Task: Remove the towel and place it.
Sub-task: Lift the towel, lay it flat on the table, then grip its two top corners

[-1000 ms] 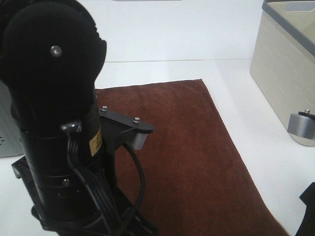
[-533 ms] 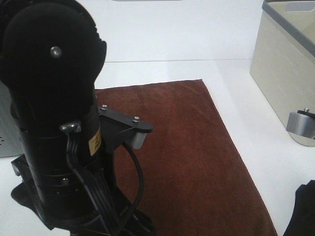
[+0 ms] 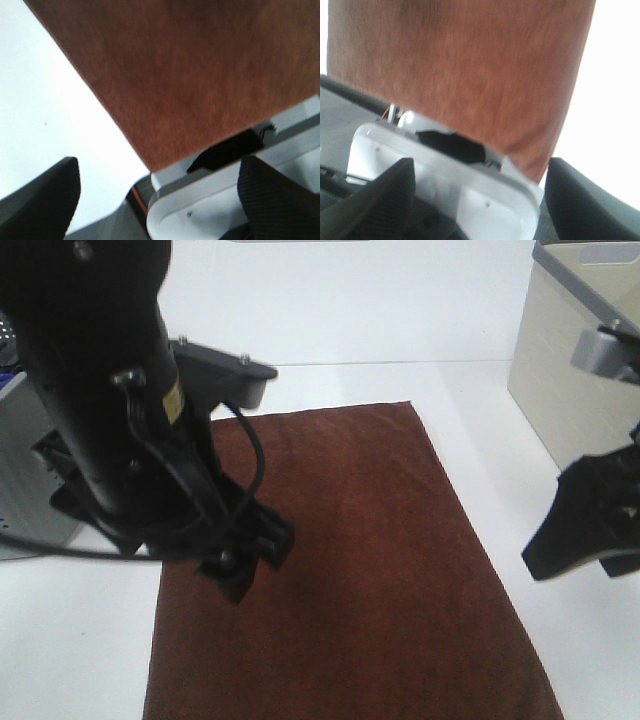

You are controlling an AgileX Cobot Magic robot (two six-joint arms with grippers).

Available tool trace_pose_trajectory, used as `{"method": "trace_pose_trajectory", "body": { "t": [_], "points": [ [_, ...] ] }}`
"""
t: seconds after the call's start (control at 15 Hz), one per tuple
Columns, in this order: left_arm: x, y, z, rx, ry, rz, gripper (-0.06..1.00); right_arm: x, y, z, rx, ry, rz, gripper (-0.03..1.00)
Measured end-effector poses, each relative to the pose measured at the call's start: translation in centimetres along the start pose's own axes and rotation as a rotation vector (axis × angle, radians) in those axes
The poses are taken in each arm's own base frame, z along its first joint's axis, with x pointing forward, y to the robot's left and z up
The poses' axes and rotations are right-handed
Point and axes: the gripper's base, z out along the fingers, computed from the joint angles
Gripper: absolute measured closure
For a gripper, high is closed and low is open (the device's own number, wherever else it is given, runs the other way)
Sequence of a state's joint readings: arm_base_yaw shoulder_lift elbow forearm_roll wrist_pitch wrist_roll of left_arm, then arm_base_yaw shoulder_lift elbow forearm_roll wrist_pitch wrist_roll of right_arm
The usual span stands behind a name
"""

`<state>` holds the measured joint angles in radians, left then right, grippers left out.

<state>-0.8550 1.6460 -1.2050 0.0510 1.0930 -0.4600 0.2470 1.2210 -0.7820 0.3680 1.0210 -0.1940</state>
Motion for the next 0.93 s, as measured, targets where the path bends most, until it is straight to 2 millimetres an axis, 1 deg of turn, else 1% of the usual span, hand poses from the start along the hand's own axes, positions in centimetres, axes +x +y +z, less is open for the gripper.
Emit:
{"method": "trace_pose_trajectory", "body": {
  "t": [0.13, 0.27, 0.33, 0.53, 0.6, 0.67, 0.73, 0.93],
  "points": [
    [-2.6, 1.7, -1.3, 0.044, -0.131, -0.068, 0.16, -2.8, 0.1, -0.8, 0.013, -0.05, -0.018, 0.27],
    [-4.4, 3.3, -2.6, 0.061, -0.218, -0.109, 0.17, -6.0, 0.3, -1.1, 0.013, -0.079, -0.028, 0.28],
    [-5.0, 4.1, -3.1, 0.061, -0.251, -0.105, 0.17, -7.4, 0.3, -1.1, 0.014, -0.09, -0.032, 0.29],
    [-7.0, 5.8, -4.1, 0.072, -0.376, -0.102, 0.17, -12.9, 0.0, -0.7, 0.032, -0.125, -0.054, 0.31],
    [-7.7, 6.6, -3.9, 0.068, -0.394, -0.122, 0.17, -15.4, -0.3, -0.2, 0.051, -0.141, -0.071, 0.31],
    [-8.6, 7.6, -3.1, 0.056, -0.388, -0.148, 0.17, -16.1, -0.4, 0.0, 0.054, -0.144, -0.074, 0.31],
    [-10.0, 8.8, -1.9, 0.04, -0.371, -0.178, 0.17, -18.5, -0.8, 0.9, 0.074, -0.153, -0.088, 0.32],
    [-13.2, 10.7, 1.0, 0.014, -0.345, -0.214, 0.17, -22.5, -1.9, 3.3, 0.108, -0.163, -0.111, 0.32]
  ]
}}
